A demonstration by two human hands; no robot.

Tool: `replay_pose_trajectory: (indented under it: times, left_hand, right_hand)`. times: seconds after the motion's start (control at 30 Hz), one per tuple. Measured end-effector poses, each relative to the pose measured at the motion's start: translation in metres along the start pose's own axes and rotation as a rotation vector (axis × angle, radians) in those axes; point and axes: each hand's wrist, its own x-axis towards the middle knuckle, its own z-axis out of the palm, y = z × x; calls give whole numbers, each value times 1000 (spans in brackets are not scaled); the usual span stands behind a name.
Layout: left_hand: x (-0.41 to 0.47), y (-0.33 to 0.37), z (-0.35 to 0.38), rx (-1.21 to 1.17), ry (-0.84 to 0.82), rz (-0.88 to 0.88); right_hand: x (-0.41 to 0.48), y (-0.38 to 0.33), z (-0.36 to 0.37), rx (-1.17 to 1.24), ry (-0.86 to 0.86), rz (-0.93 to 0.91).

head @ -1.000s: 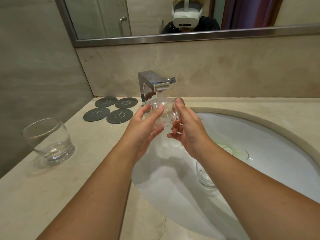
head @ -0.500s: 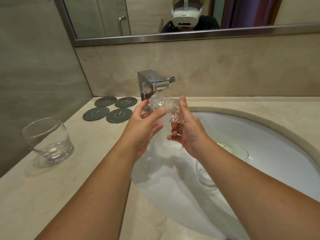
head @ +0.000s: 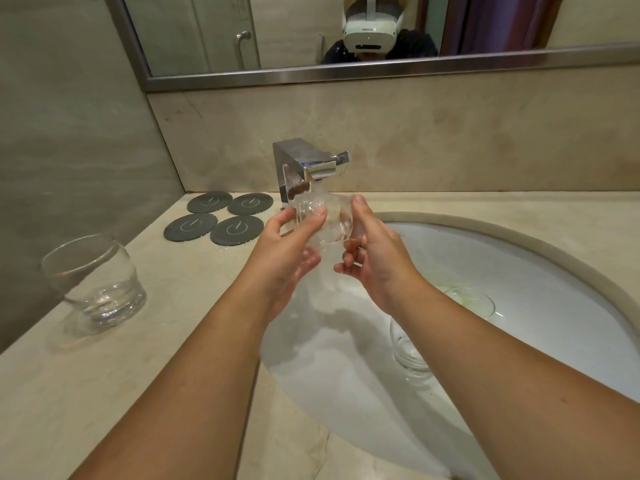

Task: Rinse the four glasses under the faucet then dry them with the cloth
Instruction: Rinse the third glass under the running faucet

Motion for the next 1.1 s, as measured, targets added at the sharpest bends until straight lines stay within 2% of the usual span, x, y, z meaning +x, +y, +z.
replay_pose_trajectory:
  times: [0.13, 0.23, 0.37, 0.53, 0.83, 1.1]
  left_hand:
    - [1, -2, -2, 66, -66, 92]
    - [-1, 0, -1, 74, -46, 134]
    - [-1, 1, 0, 29, -17, 123]
    - [-2, 0, 0, -5, 5, 97]
    - [-4, 0, 2, 11, -99, 67]
    - [-6, 2, 2, -7, -50, 72]
  right_hand:
    - [1, 1, -1, -50, 29, -17]
    - [0, 0, 0, -104, 23, -13]
    - [-1, -1, 1, -105, 35, 22]
    - [1, -2, 1, 48, -83, -30]
    - [4, -1, -3, 50, -32, -123]
    - [0, -2, 2, 25, -113, -108]
